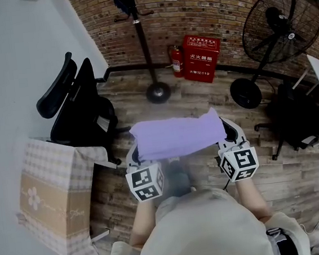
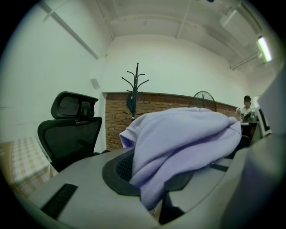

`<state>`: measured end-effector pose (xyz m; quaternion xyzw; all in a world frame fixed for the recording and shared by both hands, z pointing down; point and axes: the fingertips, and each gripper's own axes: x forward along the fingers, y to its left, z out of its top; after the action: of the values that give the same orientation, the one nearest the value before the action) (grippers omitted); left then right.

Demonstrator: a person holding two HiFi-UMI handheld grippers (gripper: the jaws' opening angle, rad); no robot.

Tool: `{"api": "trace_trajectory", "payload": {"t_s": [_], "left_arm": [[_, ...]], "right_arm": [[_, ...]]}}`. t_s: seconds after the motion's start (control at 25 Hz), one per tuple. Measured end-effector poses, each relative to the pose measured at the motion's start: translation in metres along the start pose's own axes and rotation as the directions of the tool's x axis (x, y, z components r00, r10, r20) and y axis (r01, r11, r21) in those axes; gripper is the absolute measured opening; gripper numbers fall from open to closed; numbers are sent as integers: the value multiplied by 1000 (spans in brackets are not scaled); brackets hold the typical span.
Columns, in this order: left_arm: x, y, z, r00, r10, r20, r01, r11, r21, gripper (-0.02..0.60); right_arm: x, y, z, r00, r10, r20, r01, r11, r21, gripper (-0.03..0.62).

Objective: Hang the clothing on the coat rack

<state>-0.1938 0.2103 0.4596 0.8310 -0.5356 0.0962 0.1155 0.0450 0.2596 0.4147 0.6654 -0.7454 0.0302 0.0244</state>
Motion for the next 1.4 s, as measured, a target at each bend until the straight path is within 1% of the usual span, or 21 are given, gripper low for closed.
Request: {"api": "trace_trajectory", "payload": {"t_s": [0.2, 0.4, 0.68, 0.92, 1.12, 1.4], "left_arm": [[29, 6, 10, 1000, -9, 10, 9, 1000, 3, 67], [73, 11, 23, 1000, -18, 19, 18, 1000, 4, 67], [147, 29, 53, 999, -36, 32, 36, 999, 9, 67], [209, 48, 85, 998, -53, 45, 52, 998, 22, 67], [254, 67, 107, 997, -57, 47, 56, 998, 26, 67], [310, 90, 128, 996, -70, 47, 68, 997, 33, 67]], "right_arm": [[27, -10, 4, 1000, -8, 7, 8, 1000, -6, 23], [65, -27, 10, 1000, -16, 6, 16, 999, -29, 23], [139, -49, 25, 999, -30, 14, 31, 998, -46, 23], [205, -64, 44, 999, -40, 33, 42, 998, -55, 23], [255, -71, 54, 999, -42, 34, 44, 997, -60, 23], [317, -81, 61, 998, -47, 37, 49, 997, -56, 23]]}}
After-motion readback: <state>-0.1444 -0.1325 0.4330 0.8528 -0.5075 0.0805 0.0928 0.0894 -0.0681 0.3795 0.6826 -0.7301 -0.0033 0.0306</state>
